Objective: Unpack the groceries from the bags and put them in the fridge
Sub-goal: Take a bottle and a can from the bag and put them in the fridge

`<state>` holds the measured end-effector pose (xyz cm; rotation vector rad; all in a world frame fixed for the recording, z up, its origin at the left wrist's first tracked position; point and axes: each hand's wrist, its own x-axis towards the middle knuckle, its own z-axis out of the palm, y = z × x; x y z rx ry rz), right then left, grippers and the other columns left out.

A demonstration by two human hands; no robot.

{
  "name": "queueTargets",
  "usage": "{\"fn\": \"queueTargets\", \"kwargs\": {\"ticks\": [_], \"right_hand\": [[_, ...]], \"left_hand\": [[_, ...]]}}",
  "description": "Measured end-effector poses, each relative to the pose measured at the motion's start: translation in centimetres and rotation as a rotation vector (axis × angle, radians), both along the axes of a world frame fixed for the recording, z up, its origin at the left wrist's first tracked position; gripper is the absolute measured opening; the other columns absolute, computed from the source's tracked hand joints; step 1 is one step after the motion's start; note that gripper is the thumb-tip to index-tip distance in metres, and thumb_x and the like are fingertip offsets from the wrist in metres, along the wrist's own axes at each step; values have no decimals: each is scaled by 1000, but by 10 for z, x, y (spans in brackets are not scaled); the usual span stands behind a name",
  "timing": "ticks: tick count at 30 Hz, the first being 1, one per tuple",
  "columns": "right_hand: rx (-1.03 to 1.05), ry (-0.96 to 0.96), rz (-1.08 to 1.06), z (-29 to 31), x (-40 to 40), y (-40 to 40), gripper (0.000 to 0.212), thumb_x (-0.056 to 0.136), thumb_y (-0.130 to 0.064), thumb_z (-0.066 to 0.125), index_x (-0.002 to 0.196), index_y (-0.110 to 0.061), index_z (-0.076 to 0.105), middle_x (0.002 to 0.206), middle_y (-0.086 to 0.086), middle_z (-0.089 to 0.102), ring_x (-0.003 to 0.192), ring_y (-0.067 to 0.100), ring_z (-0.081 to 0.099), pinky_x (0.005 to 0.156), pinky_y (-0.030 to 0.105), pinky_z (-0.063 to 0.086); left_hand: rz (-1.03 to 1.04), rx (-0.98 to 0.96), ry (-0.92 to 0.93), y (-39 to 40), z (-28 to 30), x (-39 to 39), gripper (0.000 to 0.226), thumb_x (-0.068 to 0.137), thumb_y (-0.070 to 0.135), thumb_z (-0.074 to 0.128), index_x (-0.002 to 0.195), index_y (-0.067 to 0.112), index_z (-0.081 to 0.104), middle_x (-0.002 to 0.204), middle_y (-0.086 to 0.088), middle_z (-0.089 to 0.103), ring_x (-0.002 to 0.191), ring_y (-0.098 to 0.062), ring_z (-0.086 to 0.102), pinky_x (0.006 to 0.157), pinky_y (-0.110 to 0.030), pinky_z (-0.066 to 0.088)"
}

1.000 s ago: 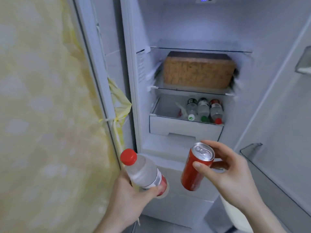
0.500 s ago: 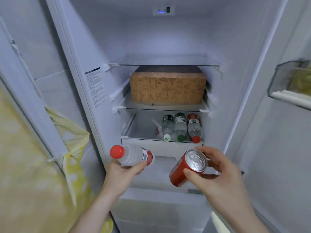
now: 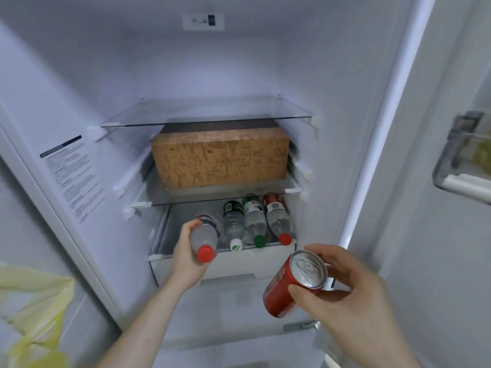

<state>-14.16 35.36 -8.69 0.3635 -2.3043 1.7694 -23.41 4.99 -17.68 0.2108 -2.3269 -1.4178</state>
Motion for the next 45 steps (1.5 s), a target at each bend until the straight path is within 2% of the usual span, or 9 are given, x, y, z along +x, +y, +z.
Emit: {"fn": "queueTargets", "kwargs": {"ticks": [5,8,11,16,23,26,29,37,45], "right_hand": [[-3,-7,-47,-3,-7,-8,63,56,-2,96,102,-39,74,100,-12,78,94,5,73,69,18,61],[-17,-10,-82,-6,-8,-14,63,56,1,96,98,-41,74,98,-11,78,93,5,73,67,20,61],[-31,-12,-113,-6,-10,-18,64,56,3,95,97,-42,75,96,-10,79,91,6,73,66,19,61],[-6,-35,-129,-6,-12,-22,62,59,3,93,96,-44,74,96,-10,79,90,6,73,65,18,60],[28,-61,-195,-8,-14,-24,60,59,-6,95,100,-44,73,99,-11,78,93,7,73,70,24,62],[42,-71,-211,-8,-13,-25,60,59,-6,94,100,-45,73,99,-12,78,91,9,74,69,24,62],[48,-87,-236,-7,-14,-25,59,60,-6,94,100,-44,73,98,-11,78,87,10,75,71,27,63],[48,-127,-268,-4,-13,-28,55,61,-4,94,98,-41,74,97,-10,79,87,10,76,76,35,62],[4,-119,-235,2,-4,-29,46,65,-3,92,98,-32,76,93,-12,78,89,4,72,67,15,57]], "left_hand": [[-124,-64,-72,-16,-9,-32,77,79,0,78,138,36,43,129,1,59,113,-17,63,93,-31,55],[-234,-76,-127,-23,-10,-49,76,81,3,78,135,45,47,142,2,53,127,-17,56,109,-36,47],[-247,-53,-182,-32,-12,-66,75,84,-11,59,123,53,54,150,5,51,139,-14,45,117,-35,36],[-212,126,-236,-32,-4,-84,72,81,-21,40,126,28,67,137,3,59,129,-13,46,108,-34,40],[-151,202,-209,-35,-8,-104,72,80,-16,40,115,38,72,125,6,68,124,-18,58,105,-34,49],[-146,211,-160,-33,-7,-99,65,85,-18,40,111,31,74,123,4,66,122,-15,55,85,-17,47],[-146,245,-137,-33,-6,-91,63,85,-20,40,116,24,74,119,5,65,113,-16,58,76,-17,48],[-207,225,-166,-37,-6,-87,62,87,-12,45,114,37,72,120,3,70,112,-17,64,81,-25,55],[-203,116,-118,-25,12,-67,74,79,-9,42,105,55,67,128,7,67,124,-21,59,105,-43,52]]}}
